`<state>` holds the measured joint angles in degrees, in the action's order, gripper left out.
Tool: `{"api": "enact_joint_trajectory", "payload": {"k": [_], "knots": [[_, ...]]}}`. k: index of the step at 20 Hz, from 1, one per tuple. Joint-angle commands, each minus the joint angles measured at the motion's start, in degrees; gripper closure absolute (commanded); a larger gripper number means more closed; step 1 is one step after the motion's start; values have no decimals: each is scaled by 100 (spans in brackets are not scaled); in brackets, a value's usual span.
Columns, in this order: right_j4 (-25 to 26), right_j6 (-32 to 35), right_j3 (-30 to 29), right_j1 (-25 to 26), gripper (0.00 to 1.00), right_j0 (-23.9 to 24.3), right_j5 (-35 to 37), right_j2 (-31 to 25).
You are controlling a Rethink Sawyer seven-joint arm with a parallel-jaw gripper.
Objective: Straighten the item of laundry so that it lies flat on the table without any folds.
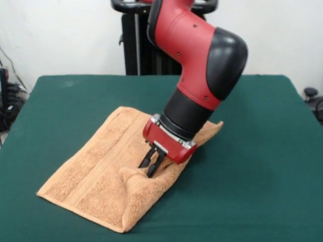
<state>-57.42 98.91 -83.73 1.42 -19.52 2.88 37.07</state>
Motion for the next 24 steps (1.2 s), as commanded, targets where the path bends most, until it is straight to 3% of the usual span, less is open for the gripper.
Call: {"api": "enact_joint_trajectory", "payload": {"k": [1, 4, 15, 24], "knots": [[-575, 2981, 1183, 961, 100, -623, 1489, -23], [-299, 3155, 728, 535, 100, -869, 1924, -63], [353, 2349, -1056, -1131, 100, -965, 1853, -792], [786, 1968, -1095, -1407, 100, -441, 1604, -1081]]}}
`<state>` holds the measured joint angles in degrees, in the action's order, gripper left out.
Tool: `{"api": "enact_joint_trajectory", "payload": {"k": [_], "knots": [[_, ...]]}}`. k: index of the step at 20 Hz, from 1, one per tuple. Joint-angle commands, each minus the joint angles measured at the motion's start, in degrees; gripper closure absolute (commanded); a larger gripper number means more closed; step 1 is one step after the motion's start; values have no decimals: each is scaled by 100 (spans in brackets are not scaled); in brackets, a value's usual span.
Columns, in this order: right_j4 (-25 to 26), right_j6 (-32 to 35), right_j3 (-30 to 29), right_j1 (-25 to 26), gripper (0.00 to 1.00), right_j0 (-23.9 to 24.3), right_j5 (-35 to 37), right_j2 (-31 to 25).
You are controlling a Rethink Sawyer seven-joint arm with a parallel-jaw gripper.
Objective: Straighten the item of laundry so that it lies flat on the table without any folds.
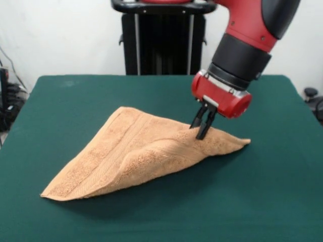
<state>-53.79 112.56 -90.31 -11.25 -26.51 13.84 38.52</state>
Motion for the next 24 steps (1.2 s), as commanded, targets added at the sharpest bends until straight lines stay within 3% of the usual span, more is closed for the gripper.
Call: {"api": "enact_joint_trajectory", "payload": {"k": [1, 8, 13, 19, 24], "knots": [[468, 635, -382, -114, 100, 279, 515, -1219], [800, 694, -255, -122, 100, 501, 401, -1306], [1070, 532, -8, 49, 100, 881, -106, -1663], [1240, 772, 246, 373, 100, 953, -519, -1706], [1187, 1015, 624, 707, 100, 831, -341, -1434]]}}
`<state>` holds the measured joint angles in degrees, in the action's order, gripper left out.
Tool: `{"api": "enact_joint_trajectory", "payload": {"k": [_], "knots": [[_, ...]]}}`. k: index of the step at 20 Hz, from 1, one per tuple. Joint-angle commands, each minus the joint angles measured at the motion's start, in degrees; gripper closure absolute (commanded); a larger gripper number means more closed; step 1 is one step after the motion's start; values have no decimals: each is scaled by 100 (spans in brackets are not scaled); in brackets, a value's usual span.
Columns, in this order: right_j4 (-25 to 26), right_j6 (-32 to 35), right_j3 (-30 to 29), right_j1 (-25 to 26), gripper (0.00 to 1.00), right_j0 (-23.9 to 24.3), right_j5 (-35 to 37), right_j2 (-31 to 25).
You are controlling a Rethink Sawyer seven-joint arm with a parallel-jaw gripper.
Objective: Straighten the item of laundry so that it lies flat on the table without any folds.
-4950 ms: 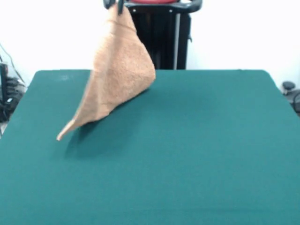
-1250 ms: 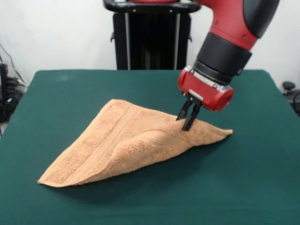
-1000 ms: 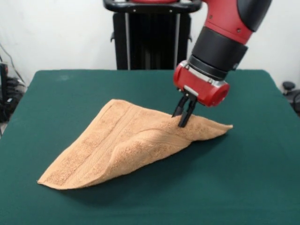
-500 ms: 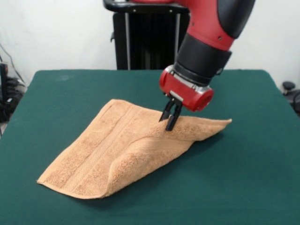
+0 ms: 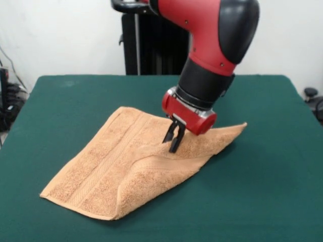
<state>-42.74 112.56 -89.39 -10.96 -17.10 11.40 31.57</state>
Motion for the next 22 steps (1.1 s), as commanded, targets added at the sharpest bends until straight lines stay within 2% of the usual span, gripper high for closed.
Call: {"api": "enact_joint_trajectory", "payload": {"k": [1, 14, 22], "knots": [[65, 1060, 602, 727, 100, -132, -34, -689], [-152, 1606, 1507, 1296, 100, -379, 877, 136], [-191, 1845, 1843, 1393, 100, -438, 1394, 407]]}}
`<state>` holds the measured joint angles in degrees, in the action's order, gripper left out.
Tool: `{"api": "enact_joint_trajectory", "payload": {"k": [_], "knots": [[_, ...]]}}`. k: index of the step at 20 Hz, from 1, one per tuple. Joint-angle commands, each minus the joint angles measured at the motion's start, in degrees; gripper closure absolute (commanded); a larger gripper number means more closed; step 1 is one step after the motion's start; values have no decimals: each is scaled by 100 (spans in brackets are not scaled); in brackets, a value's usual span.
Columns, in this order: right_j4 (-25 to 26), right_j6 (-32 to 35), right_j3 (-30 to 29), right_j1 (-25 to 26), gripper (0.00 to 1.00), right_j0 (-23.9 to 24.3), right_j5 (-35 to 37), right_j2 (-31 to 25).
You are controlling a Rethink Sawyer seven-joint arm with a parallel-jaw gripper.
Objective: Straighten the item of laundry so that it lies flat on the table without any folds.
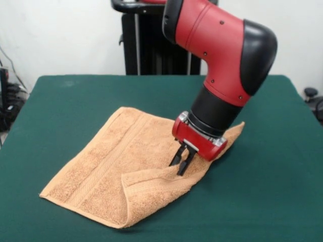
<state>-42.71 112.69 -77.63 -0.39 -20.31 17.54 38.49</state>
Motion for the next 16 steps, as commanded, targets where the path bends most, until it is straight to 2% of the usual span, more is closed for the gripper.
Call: {"api": "enact_joint_trajectory", "payload": {"k": [1, 16], "knots": [[-198, 1841, 686, 339, 100, -117, 798, -277], [-198, 1782, 621, 363, 100, -146, 642, -283]]}}
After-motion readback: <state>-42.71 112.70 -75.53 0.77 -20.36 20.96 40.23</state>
